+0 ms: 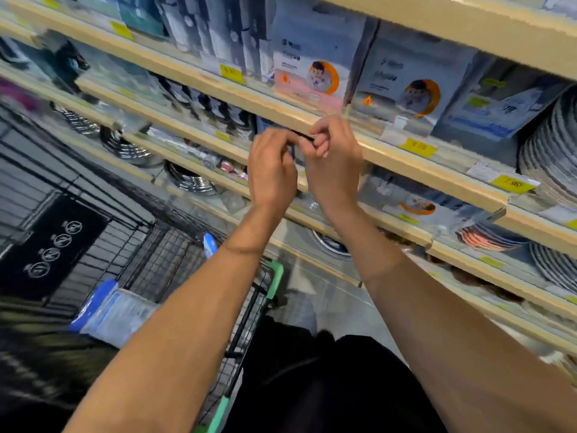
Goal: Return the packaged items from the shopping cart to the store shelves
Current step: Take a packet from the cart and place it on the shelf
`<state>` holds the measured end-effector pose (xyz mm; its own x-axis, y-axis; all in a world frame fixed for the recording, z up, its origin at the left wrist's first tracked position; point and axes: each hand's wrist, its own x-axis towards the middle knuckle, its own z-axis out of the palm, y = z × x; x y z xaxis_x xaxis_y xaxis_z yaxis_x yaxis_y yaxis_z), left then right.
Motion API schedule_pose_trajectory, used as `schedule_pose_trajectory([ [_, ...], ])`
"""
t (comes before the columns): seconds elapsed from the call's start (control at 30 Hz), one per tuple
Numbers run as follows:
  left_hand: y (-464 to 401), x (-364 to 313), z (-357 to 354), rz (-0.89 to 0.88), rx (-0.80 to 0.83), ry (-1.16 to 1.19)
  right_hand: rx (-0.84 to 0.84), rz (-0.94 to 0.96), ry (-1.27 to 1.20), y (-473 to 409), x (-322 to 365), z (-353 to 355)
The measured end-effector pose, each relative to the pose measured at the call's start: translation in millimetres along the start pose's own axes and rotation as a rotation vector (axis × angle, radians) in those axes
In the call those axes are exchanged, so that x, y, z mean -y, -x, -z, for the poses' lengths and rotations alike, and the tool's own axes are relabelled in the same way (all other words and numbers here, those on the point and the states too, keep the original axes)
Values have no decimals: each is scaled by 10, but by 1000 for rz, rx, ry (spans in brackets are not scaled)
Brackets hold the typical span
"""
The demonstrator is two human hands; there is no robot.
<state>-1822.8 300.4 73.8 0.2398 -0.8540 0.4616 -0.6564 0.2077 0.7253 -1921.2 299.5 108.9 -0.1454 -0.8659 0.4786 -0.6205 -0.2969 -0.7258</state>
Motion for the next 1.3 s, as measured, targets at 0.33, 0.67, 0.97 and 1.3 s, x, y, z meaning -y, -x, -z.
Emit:
schedule_pose_trajectory([
  [0.33,1800,1522,1741,974,-91,53,990,-431,-215,1685,425,-1230],
  [0.67,3144,2522,2054,1617,-568,323,1007,-466,232,2500,-86,-1802],
  [0.97,3224,3538,1787,1859,-1095,911,795,-398,242,2833,-586,-2132],
  [1.3,3285,4173,1882,1856,-1395,1016,852,-348,167,2770,-741,-2204],
])
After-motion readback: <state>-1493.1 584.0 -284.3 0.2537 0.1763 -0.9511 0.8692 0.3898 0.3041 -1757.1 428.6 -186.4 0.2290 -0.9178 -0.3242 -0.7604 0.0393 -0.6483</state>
